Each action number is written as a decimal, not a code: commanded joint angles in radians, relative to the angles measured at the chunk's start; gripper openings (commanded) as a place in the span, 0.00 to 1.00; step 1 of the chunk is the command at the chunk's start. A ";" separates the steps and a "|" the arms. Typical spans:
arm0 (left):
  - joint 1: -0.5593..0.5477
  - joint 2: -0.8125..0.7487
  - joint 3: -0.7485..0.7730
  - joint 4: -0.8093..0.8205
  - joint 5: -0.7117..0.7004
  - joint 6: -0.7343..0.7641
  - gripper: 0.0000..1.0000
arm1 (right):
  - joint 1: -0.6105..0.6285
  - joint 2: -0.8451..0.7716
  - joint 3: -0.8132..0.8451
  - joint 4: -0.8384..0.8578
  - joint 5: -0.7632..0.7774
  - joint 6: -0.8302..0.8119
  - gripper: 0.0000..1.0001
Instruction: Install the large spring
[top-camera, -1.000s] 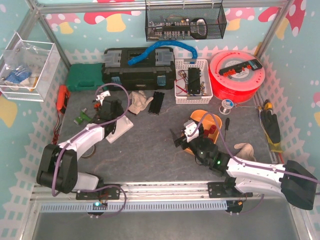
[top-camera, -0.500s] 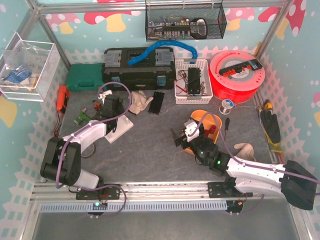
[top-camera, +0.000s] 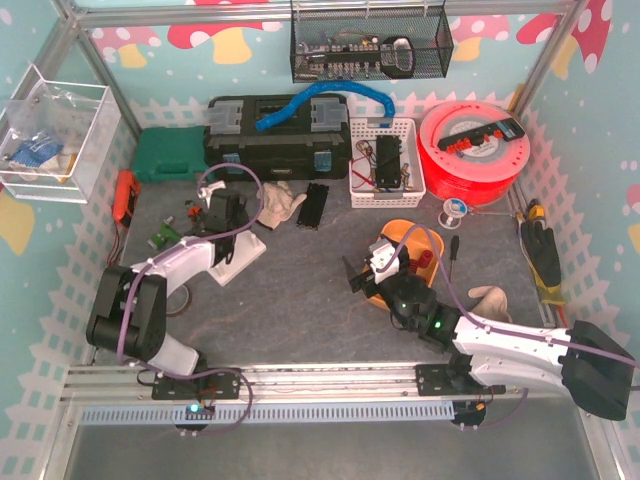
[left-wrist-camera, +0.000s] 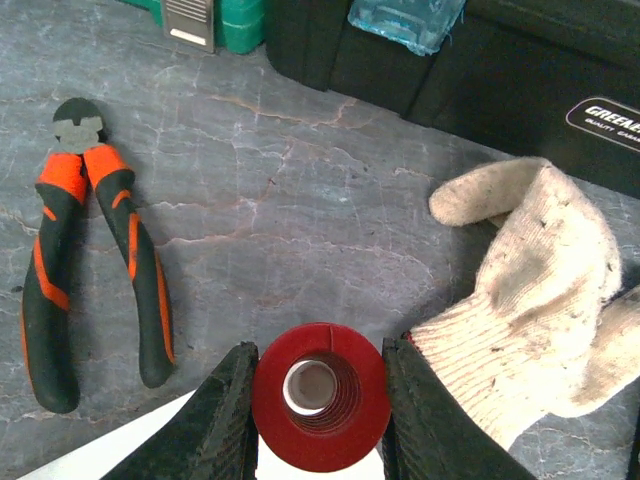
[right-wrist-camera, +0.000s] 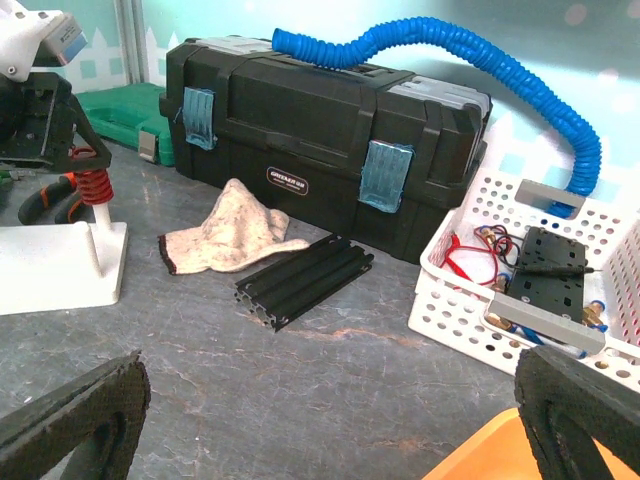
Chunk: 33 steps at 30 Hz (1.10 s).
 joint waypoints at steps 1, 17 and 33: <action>0.010 0.020 0.034 0.022 0.014 0.006 0.05 | -0.007 -0.001 0.007 0.006 0.019 -0.001 0.98; 0.012 0.064 0.052 -0.011 0.058 -0.010 0.47 | -0.014 0.031 0.030 -0.032 0.032 0.024 0.99; -0.053 -0.223 -0.076 0.130 0.343 0.000 0.87 | -0.248 0.103 0.281 -0.668 -0.079 0.573 0.98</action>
